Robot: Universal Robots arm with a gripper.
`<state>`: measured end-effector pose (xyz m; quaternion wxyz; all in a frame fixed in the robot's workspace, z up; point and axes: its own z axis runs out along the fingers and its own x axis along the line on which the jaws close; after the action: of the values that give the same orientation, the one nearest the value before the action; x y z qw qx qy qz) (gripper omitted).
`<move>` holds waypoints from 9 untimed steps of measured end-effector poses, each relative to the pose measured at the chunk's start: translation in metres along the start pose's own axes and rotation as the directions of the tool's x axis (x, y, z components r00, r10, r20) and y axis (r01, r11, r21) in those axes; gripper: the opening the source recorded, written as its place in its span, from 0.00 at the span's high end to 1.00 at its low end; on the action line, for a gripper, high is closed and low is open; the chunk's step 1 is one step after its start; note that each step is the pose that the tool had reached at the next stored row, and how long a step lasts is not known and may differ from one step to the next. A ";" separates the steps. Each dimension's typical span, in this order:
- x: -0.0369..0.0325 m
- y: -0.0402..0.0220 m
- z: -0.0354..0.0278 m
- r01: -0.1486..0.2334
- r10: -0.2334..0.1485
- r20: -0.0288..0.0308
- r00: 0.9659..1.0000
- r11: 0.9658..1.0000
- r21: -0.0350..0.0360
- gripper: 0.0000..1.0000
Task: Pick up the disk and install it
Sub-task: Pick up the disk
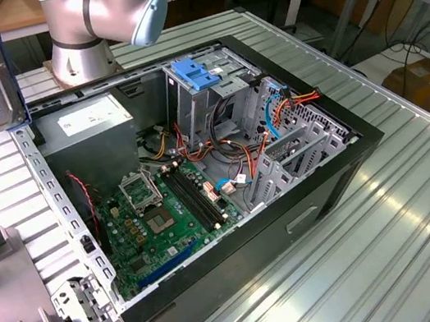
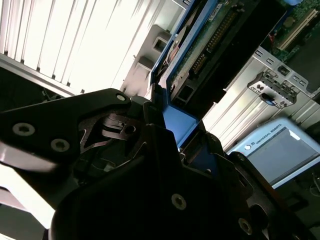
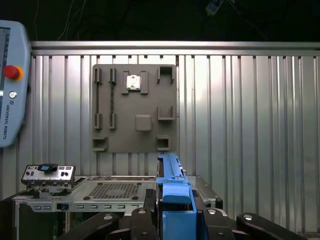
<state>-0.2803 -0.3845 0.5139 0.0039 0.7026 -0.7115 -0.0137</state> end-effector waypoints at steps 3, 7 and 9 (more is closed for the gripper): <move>0.0004 -0.0084 -0.0002 0.000 0.000 0.000 1.000 1.000 0.000 0.63; 0.0007 -0.0226 -0.0005 0.000 0.000 0.000 1.000 1.000 0.000 0.63; 0.0008 -0.0293 -0.0007 0.000 0.000 0.000 1.000 1.000 -0.001 0.63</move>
<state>-0.2509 -0.3857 0.5138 0.0041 0.7026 -0.7114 -0.0139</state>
